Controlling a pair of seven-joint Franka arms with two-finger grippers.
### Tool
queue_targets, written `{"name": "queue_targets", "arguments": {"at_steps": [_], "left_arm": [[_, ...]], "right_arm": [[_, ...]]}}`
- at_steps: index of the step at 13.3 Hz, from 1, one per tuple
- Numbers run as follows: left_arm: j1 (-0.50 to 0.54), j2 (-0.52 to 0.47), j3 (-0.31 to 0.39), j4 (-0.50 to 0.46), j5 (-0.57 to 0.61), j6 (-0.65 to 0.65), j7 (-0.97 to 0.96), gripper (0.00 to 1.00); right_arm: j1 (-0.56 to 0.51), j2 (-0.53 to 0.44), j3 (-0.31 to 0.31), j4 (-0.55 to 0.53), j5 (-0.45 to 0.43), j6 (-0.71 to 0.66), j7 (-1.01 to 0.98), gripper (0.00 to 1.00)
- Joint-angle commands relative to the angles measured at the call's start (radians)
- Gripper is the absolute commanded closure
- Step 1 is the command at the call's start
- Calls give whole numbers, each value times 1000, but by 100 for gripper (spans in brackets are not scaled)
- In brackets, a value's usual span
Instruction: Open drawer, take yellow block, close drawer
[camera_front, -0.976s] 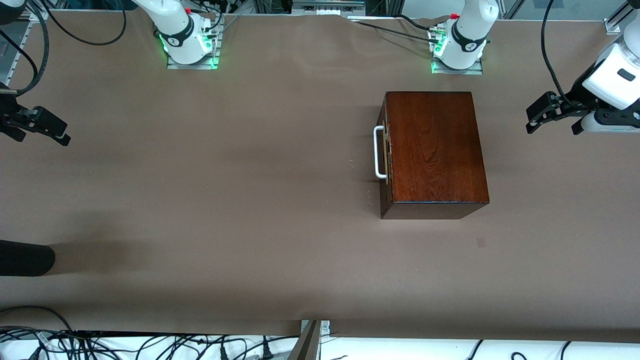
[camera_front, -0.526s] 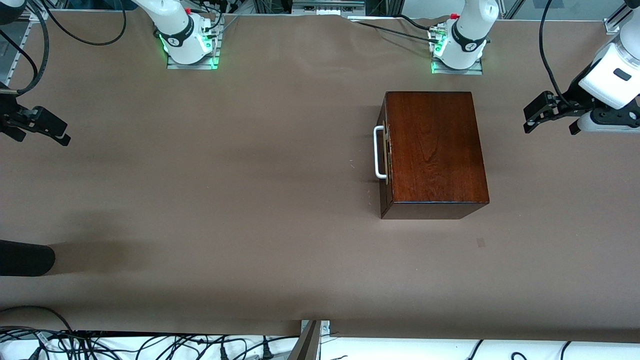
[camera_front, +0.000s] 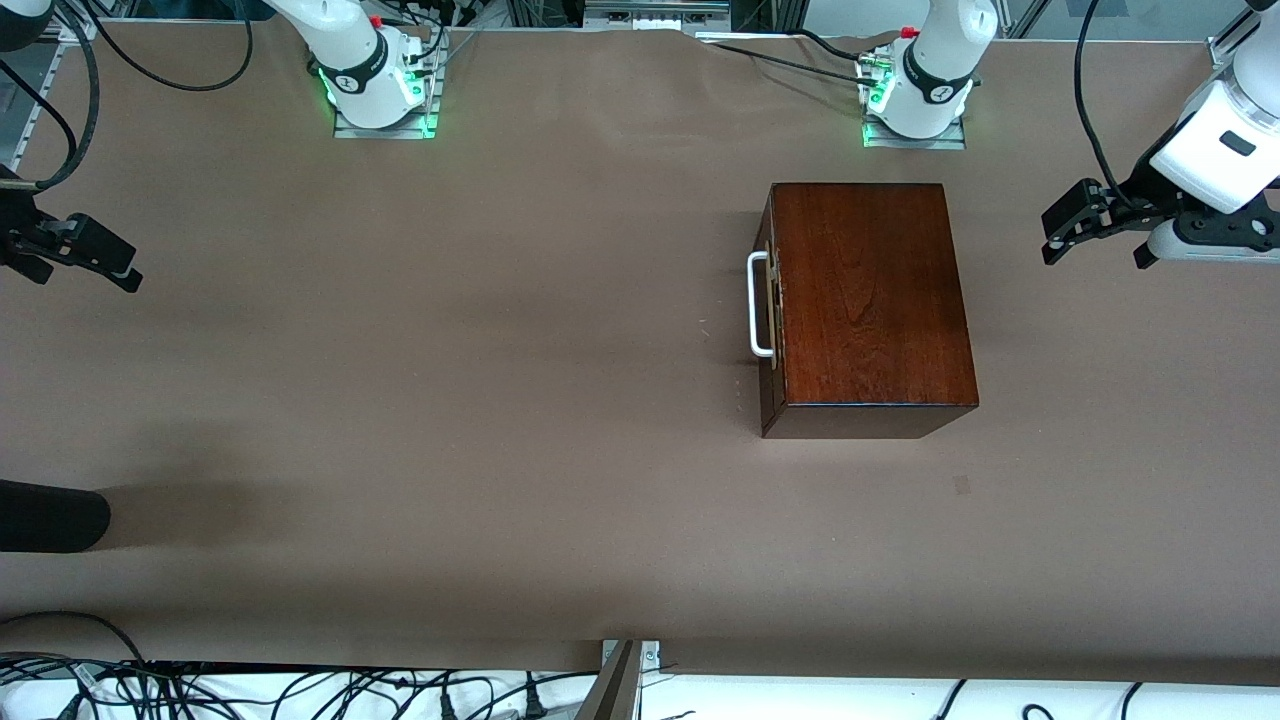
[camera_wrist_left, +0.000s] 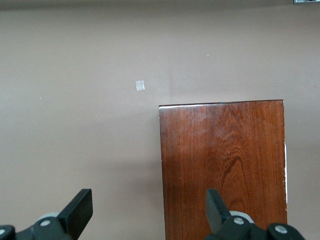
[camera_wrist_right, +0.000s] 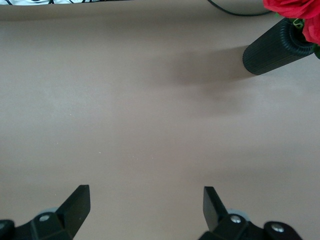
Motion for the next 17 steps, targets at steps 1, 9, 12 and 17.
{"name": "queue_targets", "arguments": {"at_steps": [1, 9, 12, 17], "left_arm": [[6, -17, -10, 13, -1, -27, 1, 0], [-12, -15, -10, 15, -1, -36, -3, 0], [-15, -11, -11, 16, -1, -35, -10, 0], [-40, -1, -11, 16, 2, -35, -27, 0]], "right_arm": [[-4, -1, -1, 7, 19, -12, -6, 0], [-3, -1, 1, 7, 19, -11, -6, 0], [-3, -1, 1, 7, 19, -9, -6, 0], [-3, -1, 1, 8, 19, -9, -6, 0]]}}
